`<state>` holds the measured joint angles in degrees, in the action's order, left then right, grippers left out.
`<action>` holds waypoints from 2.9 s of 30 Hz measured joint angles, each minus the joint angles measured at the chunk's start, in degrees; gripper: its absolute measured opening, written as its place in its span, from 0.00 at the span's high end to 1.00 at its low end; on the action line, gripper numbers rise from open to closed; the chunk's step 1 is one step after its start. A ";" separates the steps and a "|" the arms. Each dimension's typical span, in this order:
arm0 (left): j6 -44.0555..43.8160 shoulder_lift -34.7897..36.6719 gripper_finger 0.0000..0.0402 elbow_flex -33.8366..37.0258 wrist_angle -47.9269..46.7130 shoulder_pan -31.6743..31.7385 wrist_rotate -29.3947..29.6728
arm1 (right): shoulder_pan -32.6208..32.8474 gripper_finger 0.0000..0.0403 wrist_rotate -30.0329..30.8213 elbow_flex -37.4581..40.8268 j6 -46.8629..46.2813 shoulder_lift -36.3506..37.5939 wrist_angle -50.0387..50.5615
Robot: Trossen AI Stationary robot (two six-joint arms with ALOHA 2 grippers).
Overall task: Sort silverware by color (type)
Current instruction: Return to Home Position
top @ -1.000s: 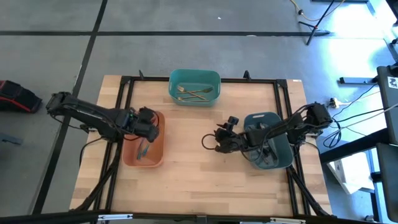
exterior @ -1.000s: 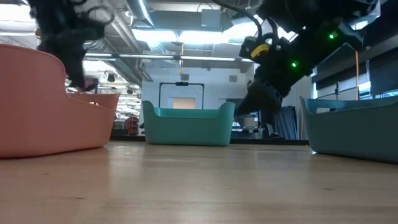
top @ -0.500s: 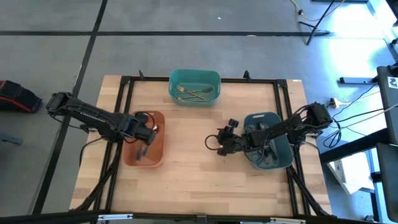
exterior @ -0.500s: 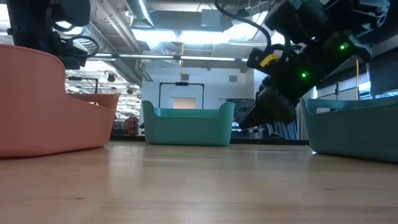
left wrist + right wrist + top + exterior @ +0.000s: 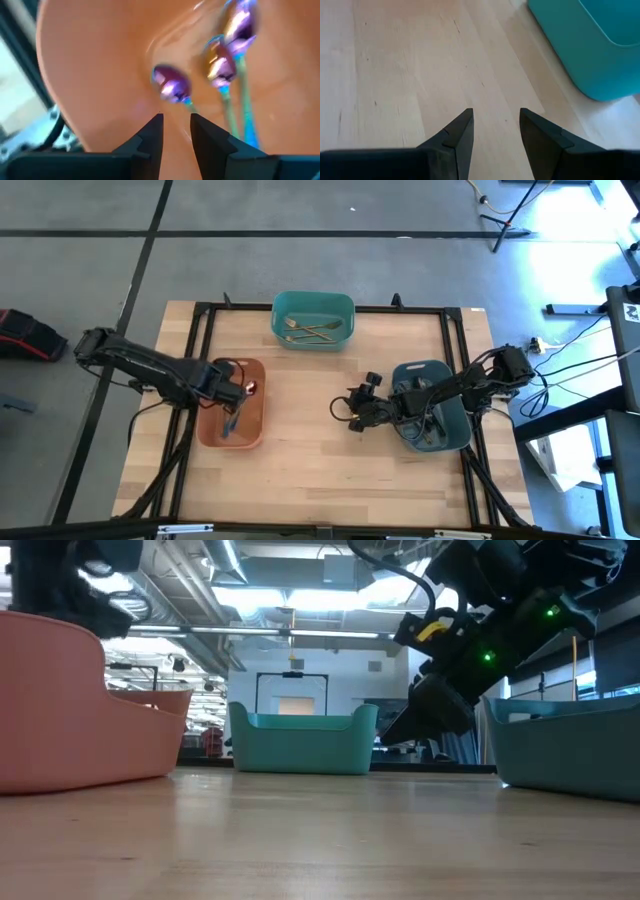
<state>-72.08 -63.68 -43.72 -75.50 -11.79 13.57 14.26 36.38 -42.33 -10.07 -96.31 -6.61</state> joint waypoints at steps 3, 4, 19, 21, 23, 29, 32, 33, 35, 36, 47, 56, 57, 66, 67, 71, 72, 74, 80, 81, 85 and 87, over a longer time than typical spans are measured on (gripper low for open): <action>4.53 0.00 0.77 -4.22 0.54 -0.23 3.31 | -0.02 0.63 0.00 -0.02 0.32 0.00 -0.49; 6.61 0.21 0.77 -5.87 0.60 -0.46 4.62 | -0.02 0.63 0.00 -0.04 0.83 0.00 -0.67; 52.07 1.60 0.77 -8.15 37.39 -1.14 7.92 | -2.60 0.63 -17.98 -2.01 7.93 12.29 1.66; 55.93 1.60 0.77 -5.84 43.39 -0.77 5.71 | -3.43 0.63 -21.24 -2.01 8.55 14.84 3.11; 59.53 1.80 0.77 -3.09 49.96 -0.32 2.96 | -4.20 0.63 -24.18 -1.67 9.05 17.63 4.70; 66.65 4.79 0.77 5.21 67.29 0.95 -2.79 | -5.87 0.73 -30.11 2.82 10.22 28.04 5.43; 68.09 7.53 0.80 8.70 72.04 1.64 -2.59 | -5.81 0.81 -30.45 6.80 10.27 34.41 5.20; 68.24 8.79 0.82 9.87 72.91 1.91 -2.59 | -5.78 0.84 -30.54 8.31 10.26 36.75 5.32; 68.24 11.42 0.86 12.00 73.93 2.24 -2.63 | -5.75 0.88 -30.70 11.20 10.06 41.23 4.11; 68.28 12.66 0.88 12.97 75.11 2.38 -2.67 | -5.75 0.90 -31.02 12.61 10.12 43.58 3.38; 68.98 25.38 0.99 26.67 85.51 2.47 -1.35 | -5.73 0.98 -31.51 24.89 9.19 64.02 -3.90; 68.53 34.33 0.99 34.12 89.61 2.47 0.60 | -5.73 1.00 -28.80 30.36 7.32 71.15 -5.45; 68.60 35.36 1.00 35.06 90.37 2.47 1.13 | -5.71 0.99 -28.60 30.99 7.13 71.41 -6.52; 68.52 41.71 1.00 40.56 90.71 2.47 4.35 | -5.66 1.00 -28.44 36.22 6.93 71.84 -13.37; 68.36 42.22 1.00 40.63 90.11 2.47 4.06 | -5.66 1.00 -28.44 36.31 6.81 71.84 -13.42; 68.42 45.96 1.00 40.64 87.18 2.47 3.95 | -5.66 1.00 -28.44 36.46 6.63 71.82 -12.79; 68.65 47.05 1.00 40.64 86.10 2.50 3.95 | -5.66 1.00 -28.44 36.46 6.63 71.82 -12.83; 69.15 49.64 1.00 40.64 83.70 2.80 3.86 | -5.66 1.00 -28.44 36.44 6.63 71.84 -12.82; 71.35 59.32 1.00 40.64 77.67 4.48 -0.73 | -5.66 1.00 -28.46 36.44 5.97 71.84 -12.76; 71.37 60.85 1.00 40.64 76.62 4.70 -1.38 | -5.66 1.00 -28.46 36.44 5.93 71.84 -12.61; 71.31 63.54 1.00 40.94 72.95 4.81 -0.76 | -5.66 1.00 -28.46 36.44 5.86 71.84 -11.19; 70.92 63.52 1.00 41.67 73.62 4.81 -0.89 | -5.66 1.00 -28.46 36.44 5.65 71.83 -10.39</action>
<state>-1.16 -0.16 -2.05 -1.88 -6.98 12.68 8.60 7.92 -5.89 -4.42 -24.48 -17.00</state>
